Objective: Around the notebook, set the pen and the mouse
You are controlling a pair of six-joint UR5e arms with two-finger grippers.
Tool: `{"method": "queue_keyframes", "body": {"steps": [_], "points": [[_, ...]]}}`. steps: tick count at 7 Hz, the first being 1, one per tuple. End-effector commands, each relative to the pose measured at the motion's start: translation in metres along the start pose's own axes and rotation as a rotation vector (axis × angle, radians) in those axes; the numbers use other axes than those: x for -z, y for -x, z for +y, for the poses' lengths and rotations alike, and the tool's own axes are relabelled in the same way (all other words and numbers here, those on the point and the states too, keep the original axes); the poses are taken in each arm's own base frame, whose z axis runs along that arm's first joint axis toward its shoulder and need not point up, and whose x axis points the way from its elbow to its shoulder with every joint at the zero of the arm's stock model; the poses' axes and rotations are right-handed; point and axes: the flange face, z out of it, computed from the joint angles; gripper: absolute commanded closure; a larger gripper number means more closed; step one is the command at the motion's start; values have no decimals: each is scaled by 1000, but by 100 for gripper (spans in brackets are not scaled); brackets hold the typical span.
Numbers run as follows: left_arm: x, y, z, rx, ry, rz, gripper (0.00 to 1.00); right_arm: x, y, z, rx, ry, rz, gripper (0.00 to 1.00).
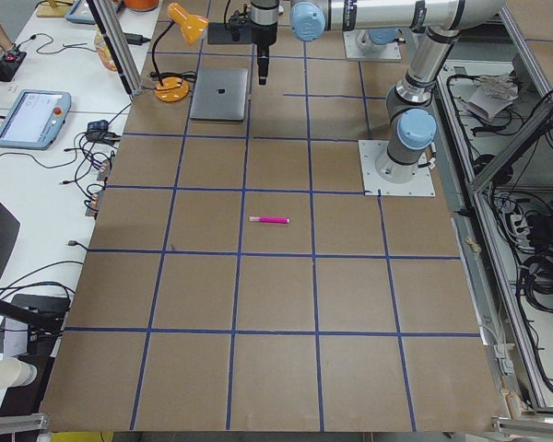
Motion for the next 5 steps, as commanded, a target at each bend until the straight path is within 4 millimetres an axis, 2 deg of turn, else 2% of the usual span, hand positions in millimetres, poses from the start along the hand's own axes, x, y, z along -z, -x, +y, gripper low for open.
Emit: {"method": "queue_keyframes", "body": {"steps": [1,3,4,5], "points": [[-4,-1,3,-3,8,0,0,0,0,2,1,4,0,0],[-12,9,2,-15,25,1,0,-1,1,6,4,10,2,0],[-25,33,-2,-53,50,1,0,-2,4,8,22,12,3,0],[-48,92,-6,-66,88,10,0,0,5,10,31,9,5,0]]}}
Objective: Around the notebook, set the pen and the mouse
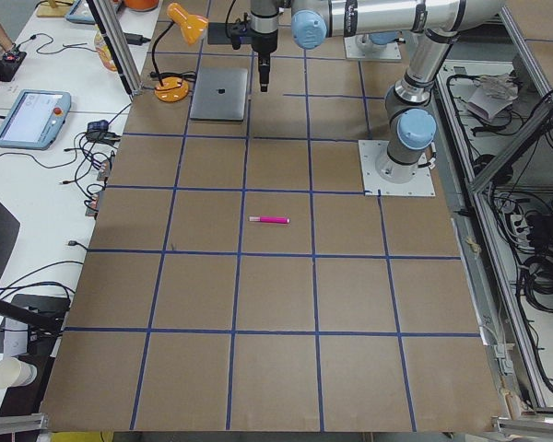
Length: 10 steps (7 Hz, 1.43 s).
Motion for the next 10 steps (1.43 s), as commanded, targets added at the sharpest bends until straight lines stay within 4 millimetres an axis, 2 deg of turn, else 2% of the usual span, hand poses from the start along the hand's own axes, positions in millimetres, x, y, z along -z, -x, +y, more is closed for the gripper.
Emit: {"method": "queue_keyframes", "body": {"steps": [1,2,3,4,5,6,7,8,9,10], "points": [[-41,109,-2,-10,47,19,0,0,2,2,16,1,1,0],[-63,147,-2,-41,37,19,0,-4,2,-4,12,-3,5,0],[-94,190,0,-99,5,9,0,-4,-3,-7,1,-3,3,0],[-136,239,13,-102,-31,-8,0,-5,-13,-11,-19,-2,4,0],[-174,263,18,-136,-101,32,0,-6,-39,-21,-82,2,-4,0],[-211,279,20,-166,-82,62,0,-11,-69,-34,-116,17,-6,0],[-238,289,18,-163,-56,85,0,-22,-93,-46,-38,33,-14,0],[-260,290,17,-165,-20,107,3,-34,-125,-70,2,3,-6,0],[-265,297,12,-165,-13,105,7,-46,-163,-85,43,-1,-11,0],[-274,302,10,-137,17,99,10,-68,-198,-100,80,21,-25,0]]}}
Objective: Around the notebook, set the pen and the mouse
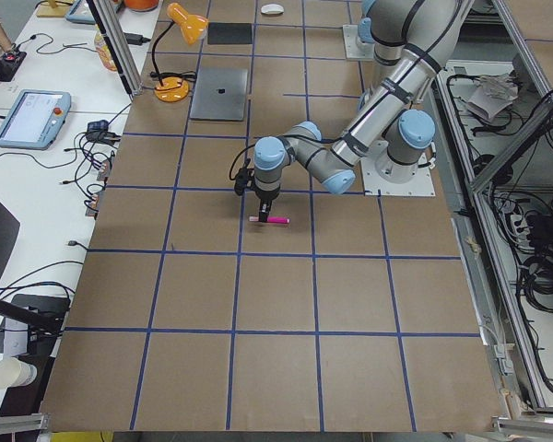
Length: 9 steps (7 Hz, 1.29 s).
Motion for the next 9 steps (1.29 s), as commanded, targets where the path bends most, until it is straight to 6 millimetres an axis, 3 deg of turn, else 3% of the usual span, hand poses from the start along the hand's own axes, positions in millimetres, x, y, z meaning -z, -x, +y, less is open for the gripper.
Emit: {"method": "queue_keyframes", "body": {"steps": [1,2,3,4,5,6,8,9], "points": [[-14,12,0,65,55,-24,30,-39,-87,-35,121,-29,21,0],[-17,13,0,65,61,-21,47,-61,-123,-45,205,-22,28,0],[-18,13,-1,67,62,-20,65,-89,-146,-51,243,16,-10,0],[-18,13,-1,70,61,-19,95,-110,-168,-59,279,1,3,0],[-18,13,-1,74,61,-21,100,-134,-189,-63,304,-8,9,0],[-15,12,-1,102,57,-25,100,-163,-197,-59,323,-22,24,0],[1,-2,-5,247,50,-39,100,-211,-182,-36,315,-18,22,0],[14,-25,-14,427,18,35,100,-220,-183,-37,318,-6,13,0]]}}
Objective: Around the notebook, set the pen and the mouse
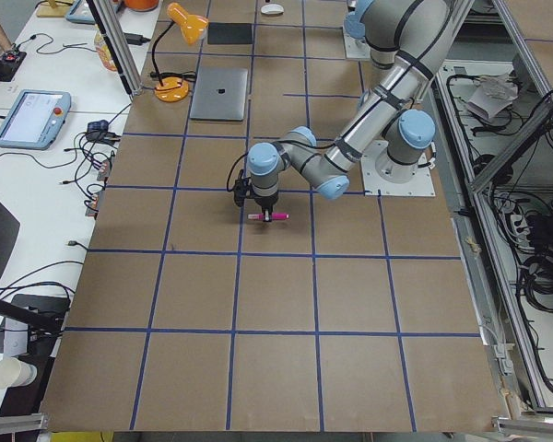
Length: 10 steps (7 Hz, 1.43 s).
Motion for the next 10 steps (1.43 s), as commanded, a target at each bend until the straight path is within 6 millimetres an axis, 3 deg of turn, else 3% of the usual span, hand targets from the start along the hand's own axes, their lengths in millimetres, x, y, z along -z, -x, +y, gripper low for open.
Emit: {"method": "queue_keyframes", "body": {"steps": [1,2,3,4,5,6,7,8,10], "points": [[33,-64,-8,279,-6,110,100,-30,3,4,5,23,-26,0],[47,-122,-12,383,-7,108,100,-36,1,5,9,50,-19,0],[54,-195,-12,459,-4,106,100,-39,-2,6,13,71,-1,0],[59,-252,-11,530,-12,87,100,-41,-2,5,6,69,0,0],[59,-292,-7,585,-11,45,100,-41,-1,6,5,71,-6,3],[63,-334,0,740,-11,57,100,-41,-1,6,2,76,-4,36],[64,-380,9,787,-12,49,100,-39,-1,7,-2,82,-4,73],[50,-423,24,863,12,40,100,-34,-1,7,-4,78,1,82],[31,-490,46,1032,50,45,100,-26,-3,7,-2,88,27,95]]}}
